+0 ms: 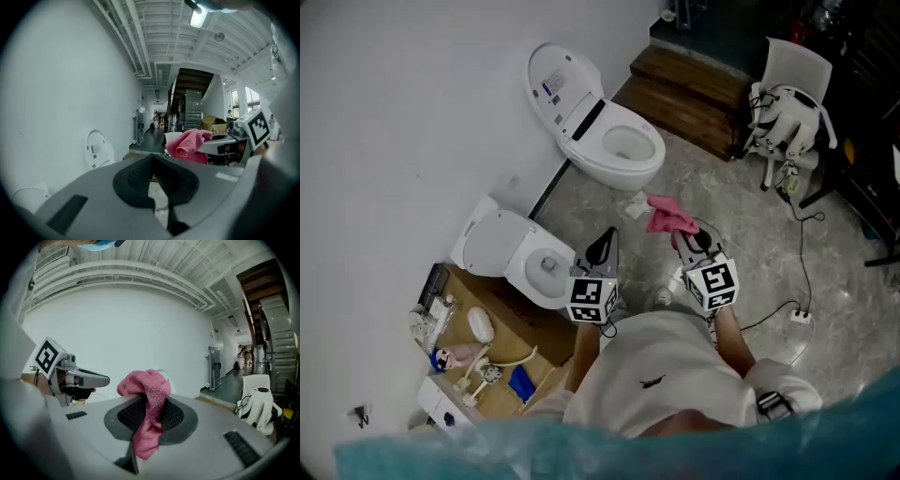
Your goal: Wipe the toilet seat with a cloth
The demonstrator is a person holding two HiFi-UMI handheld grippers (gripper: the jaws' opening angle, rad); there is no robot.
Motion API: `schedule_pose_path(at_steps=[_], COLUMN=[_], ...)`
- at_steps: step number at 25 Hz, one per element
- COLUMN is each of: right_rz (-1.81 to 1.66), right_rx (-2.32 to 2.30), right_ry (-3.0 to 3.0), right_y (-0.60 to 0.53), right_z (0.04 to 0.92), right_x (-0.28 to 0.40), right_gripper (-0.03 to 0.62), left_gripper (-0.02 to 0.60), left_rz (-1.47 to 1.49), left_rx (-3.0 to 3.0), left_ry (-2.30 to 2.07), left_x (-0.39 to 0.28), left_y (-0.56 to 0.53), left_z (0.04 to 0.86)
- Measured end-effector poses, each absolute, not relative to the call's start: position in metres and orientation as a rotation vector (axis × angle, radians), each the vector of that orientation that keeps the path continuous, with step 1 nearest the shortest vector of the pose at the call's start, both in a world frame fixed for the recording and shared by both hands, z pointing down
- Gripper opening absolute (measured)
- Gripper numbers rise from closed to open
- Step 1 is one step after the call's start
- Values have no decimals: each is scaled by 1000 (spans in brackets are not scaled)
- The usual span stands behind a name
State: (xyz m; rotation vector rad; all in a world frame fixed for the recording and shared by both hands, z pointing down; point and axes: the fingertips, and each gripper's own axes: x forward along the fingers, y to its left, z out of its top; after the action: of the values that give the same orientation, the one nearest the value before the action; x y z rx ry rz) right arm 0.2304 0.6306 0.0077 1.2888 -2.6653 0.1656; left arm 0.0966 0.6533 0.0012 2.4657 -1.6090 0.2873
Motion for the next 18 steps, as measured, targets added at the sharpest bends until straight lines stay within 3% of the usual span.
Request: schedule_pose_path(at_steps=[18], right_rz=[191], right_rx=[1227], right_ry=[-2701], right_y=[567], right_z=[18], right_x=[236], right_gripper=[52], left_gripper=[6], left_rz=[307], left_rx=[2432], left_ry=[-1644], left_x=[113], left_y=[597], left_z=[14])
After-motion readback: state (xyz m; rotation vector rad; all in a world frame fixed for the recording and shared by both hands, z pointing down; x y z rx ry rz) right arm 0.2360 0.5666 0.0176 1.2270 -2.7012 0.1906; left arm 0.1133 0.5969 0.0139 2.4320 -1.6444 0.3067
